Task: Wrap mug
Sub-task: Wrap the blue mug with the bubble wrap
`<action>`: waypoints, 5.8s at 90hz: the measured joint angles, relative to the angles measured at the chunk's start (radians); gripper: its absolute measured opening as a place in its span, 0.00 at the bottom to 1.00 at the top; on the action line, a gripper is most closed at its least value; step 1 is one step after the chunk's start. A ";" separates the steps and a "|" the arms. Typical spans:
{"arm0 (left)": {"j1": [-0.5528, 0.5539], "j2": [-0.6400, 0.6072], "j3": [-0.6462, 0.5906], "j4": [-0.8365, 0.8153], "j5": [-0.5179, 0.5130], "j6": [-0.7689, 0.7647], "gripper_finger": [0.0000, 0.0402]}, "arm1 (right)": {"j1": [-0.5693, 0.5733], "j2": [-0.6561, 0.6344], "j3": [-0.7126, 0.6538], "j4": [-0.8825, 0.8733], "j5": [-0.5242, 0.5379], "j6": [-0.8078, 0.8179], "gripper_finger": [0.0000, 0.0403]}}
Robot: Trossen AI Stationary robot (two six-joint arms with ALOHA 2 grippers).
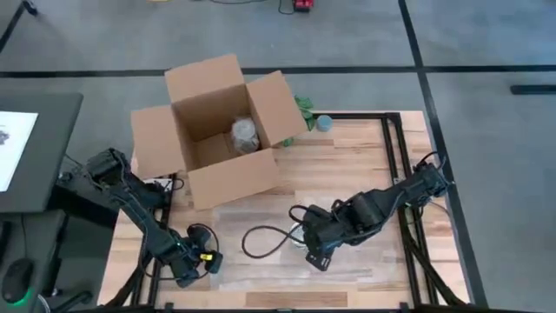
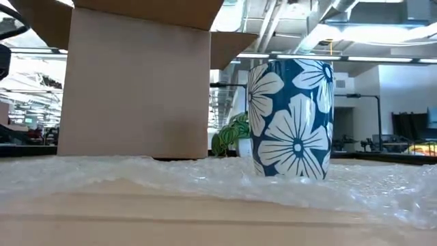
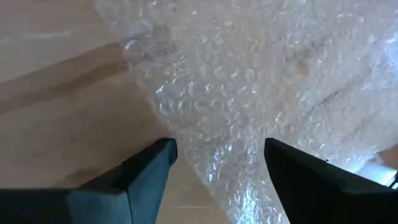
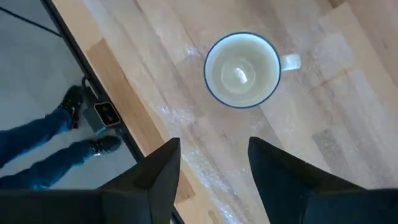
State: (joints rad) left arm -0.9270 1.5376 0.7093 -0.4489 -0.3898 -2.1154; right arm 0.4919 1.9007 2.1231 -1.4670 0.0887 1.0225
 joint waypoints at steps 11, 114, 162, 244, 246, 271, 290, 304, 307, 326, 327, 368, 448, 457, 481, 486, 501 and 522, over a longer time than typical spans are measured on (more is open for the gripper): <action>0.019 0.016 -0.012 -0.024 0.024 -0.037 0.56 | 0.000 0.000 0.000 0.000 -0.002 0.000 0.45; 0.022 0.053 0.184 -0.160 -0.139 0.120 0.00 | 0.013 0.001 0.000 0.015 -0.069 -0.023 0.45; -0.170 0.040 0.313 -0.435 -0.104 -0.083 0.00 | 0.017 0.035 -0.002 0.170 -0.036 -0.028 0.45; 0.032 0.031 0.593 -0.335 -0.292 0.575 0.00 | -0.018 0.049 0.000 0.234 -0.032 -0.032 0.45; 0.045 0.031 0.606 -0.336 -0.292 0.610 0.00 | -0.018 0.049 0.000 0.233 -0.032 -0.030 0.45; 0.198 0.031 0.709 -0.208 -0.274 1.007 0.00 | -0.010 0.043 0.000 0.168 -0.037 0.049 0.45; 0.296 0.031 0.716 -0.048 -0.187 1.211 0.00 | 0.010 -0.020 0.000 0.081 -0.037 0.103 0.45; 0.355 0.033 0.717 0.019 -0.154 1.325 0.00 | 0.035 -0.065 0.000 0.047 0.010 0.134 0.45; 0.367 0.033 0.717 0.030 -0.148 1.347 0.00 | 0.040 -0.074 0.000 0.042 0.017 0.143 0.45; 0.430 0.034 0.717 0.084 -0.081 1.431 0.00 | 0.067 -0.133 0.000 0.024 0.050 0.182 0.45; 0.433 0.034 0.717 0.087 -0.080 1.435 0.00 | 0.068 -0.135 0.000 0.025 0.051 0.182 0.45; 0.479 0.036 0.698 0.179 -0.033 1.528 0.09 | 0.090 -0.208 0.000 0.060 0.166 0.176 0.45; 0.348 0.054 0.866 -0.220 0.093 1.362 0.31 | 0.063 -0.097 0.000 0.146 0.146 0.027 0.46; 0.278 0.048 0.889 -0.337 0.094 1.260 0.31 | 0.036 -0.042 0.000 0.202 0.093 -0.086 0.48; 0.107 0.049 0.892 -0.510 0.070 1.002 0.31 | -0.063 0.103 0.000 0.190 -0.010 -0.347 0.56; 0.079 0.049 0.892 -0.535 0.043 0.943 0.31 | -0.092 0.130 0.000 0.161 -0.016 -0.350 0.57; 0.002 0.049 0.892 -0.568 -0.023 0.799 0.31 | -0.177 0.229 -0.001 0.091 -0.066 -0.372 0.56; -0.067 0.050 0.892 -0.566 -0.122 0.680 0.31 | -0.220 0.319 -0.001 0.051 -0.129 -0.415 0.53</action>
State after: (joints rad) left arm -0.9936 1.5871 1.6012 -1.0153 -0.5116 -1.4355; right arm 0.2718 2.2194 2.1223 -1.4160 -0.0402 0.6075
